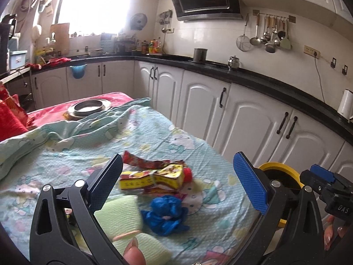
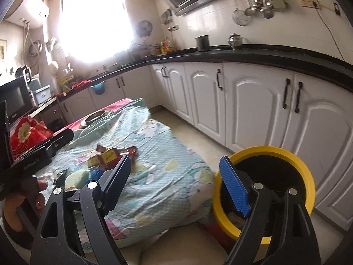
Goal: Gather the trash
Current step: 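Move both tools back over the remaining trash on the bed, then close the left gripper on the green mesh scrubber while the right gripper grasps the yellow seasoning box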
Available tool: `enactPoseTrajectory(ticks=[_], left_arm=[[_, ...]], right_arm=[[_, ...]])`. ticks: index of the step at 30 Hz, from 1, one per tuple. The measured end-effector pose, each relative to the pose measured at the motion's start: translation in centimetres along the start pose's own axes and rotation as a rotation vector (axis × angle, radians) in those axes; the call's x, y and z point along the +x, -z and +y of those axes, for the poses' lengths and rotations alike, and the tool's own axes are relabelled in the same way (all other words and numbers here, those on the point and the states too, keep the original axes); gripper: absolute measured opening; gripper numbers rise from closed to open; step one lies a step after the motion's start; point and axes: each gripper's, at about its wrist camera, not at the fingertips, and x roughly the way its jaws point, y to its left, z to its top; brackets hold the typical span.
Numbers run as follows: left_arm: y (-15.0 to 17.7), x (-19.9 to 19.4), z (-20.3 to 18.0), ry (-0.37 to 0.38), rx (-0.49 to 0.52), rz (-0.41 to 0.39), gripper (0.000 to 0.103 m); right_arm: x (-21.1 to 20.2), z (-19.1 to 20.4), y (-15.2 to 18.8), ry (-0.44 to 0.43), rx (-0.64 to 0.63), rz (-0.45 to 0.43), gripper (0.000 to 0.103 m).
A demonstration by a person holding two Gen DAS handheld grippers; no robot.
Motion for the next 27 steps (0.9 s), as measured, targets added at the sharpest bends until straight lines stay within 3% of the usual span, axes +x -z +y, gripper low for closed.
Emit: enactPoseTrajectory(ticks=[13,27], left_arm=[[1.3,-0.3,4.2,-0.096,-0.019,0.032,0.092],[4.2,0.3,6.3,-0.113,0.005,0.103,0.092]], right_arm=[[3.6,3.6,-1.9,-0.093,-0.019,0.036,0.080],[9.4,7.7,-3.1,-0.160,0.024,0.130,0.080]])
